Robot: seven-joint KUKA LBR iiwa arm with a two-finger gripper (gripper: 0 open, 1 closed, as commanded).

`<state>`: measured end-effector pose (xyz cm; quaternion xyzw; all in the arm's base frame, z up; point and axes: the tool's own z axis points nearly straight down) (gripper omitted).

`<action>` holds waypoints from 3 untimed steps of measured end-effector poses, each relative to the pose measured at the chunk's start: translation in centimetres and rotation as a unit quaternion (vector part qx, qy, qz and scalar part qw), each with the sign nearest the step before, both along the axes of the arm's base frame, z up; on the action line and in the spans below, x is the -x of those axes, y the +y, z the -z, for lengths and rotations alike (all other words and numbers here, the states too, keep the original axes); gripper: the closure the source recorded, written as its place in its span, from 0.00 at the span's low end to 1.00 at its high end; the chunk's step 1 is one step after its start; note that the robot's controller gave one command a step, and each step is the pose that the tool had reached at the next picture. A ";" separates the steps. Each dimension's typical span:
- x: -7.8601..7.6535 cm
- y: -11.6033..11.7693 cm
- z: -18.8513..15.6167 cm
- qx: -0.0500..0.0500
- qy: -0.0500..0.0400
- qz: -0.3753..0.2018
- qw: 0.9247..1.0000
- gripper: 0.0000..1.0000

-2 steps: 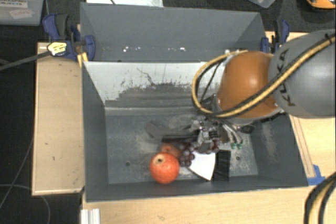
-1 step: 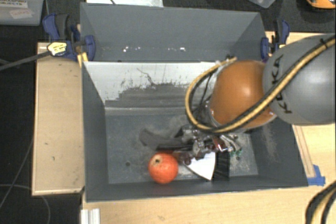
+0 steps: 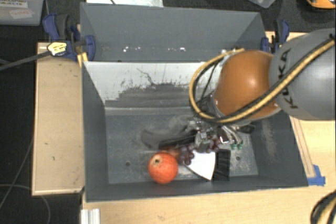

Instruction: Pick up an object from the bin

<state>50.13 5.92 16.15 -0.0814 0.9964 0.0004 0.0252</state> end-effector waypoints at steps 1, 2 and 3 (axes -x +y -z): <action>1.4 -0.2 -6.8 0.003 0.002 -0.058 0.998 1.00; 0.5 -0.8 -2.0 0.000 0.005 -0.007 1.000 1.00; 1.1 0.4 -4.5 0.002 -0.001 -0.061 0.998 1.00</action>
Offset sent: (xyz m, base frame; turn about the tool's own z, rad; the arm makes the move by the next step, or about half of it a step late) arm -0.0057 -0.0075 0.0204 -0.0139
